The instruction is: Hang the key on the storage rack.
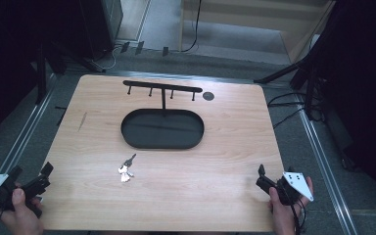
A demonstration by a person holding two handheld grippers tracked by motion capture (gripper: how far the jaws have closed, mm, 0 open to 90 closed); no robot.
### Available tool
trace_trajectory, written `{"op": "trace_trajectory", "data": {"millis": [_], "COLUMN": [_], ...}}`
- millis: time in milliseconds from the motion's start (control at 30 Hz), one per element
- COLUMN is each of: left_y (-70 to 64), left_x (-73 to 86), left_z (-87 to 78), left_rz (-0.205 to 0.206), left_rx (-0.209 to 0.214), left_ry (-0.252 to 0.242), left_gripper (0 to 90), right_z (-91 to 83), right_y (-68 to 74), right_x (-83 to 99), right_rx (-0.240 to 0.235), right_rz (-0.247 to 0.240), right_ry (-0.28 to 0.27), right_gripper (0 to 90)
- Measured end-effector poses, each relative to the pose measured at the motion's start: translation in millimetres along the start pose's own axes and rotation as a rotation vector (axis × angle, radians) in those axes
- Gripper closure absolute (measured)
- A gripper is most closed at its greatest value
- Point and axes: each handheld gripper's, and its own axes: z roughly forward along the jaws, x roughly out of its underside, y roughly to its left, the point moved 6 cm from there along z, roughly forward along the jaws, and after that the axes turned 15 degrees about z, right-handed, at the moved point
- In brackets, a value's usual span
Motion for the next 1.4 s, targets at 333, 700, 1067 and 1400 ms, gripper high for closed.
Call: {"op": "trace_trajectory", "data": {"millis": [333, 700, 1067, 1400], "left_y": [-7.7, -66.1, -111.8, -132.5], "left_x": [-18.6, -47.7, -72.5, -51.5], "left_z": [3.8, -2.9, -3.6, 10.7], "left_rz": [0.111, 0.252, 0.349, 0.329], "left_rx": [-0.071, 0.139, 0.308, 0.366], "left_ry": [0.069, 0.287, 0.546, 0.786], "left_gripper": [0.0, 0.0, 0.0, 15.2], "right_z": [-0.1, 1.4, 1.7, 2.0], "right_y": [0.8, 1.5, 1.7, 1.1], "right_x": [0.5, 1.2, 1.5, 1.3], "right_rx": [-0.004, -0.007, -0.007, -0.005], "right_rz": [-0.005, -0.011, -0.007, -0.009], "right_ry": [-0.001, 0.017, 0.026, 0.026], "right_gripper": [0.7, 0.7, 0.7, 0.7]}}
